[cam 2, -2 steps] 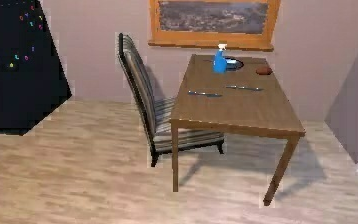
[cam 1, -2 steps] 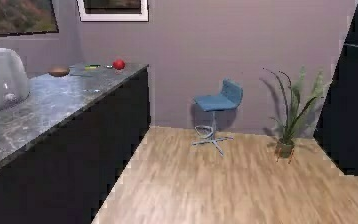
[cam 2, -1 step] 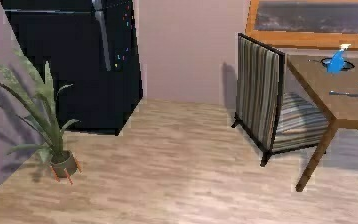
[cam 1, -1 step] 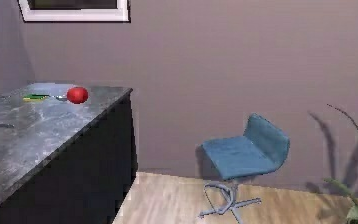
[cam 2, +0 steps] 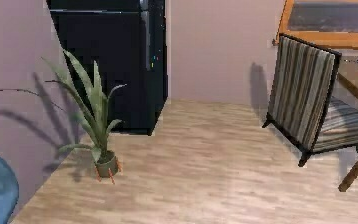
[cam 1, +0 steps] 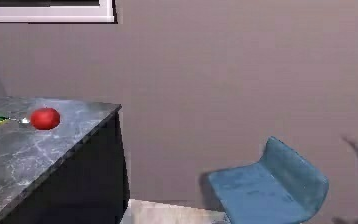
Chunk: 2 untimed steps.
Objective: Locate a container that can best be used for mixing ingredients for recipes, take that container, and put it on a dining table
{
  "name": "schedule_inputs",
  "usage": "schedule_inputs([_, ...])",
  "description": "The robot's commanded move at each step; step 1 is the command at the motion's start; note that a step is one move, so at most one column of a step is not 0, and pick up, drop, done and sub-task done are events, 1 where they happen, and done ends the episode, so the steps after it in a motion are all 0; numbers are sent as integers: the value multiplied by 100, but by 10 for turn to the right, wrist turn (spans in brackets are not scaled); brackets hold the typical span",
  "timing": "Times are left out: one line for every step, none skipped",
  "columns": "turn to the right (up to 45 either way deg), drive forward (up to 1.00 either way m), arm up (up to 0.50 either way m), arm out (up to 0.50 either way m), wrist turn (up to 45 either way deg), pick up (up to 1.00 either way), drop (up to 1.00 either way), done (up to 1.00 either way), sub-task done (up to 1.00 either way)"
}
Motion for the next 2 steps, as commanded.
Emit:
schedule_inputs([-450,0,0,0,0,0,0,0,0])
schedule_inputs([-450,0,0,0,0,0,0,0,0])
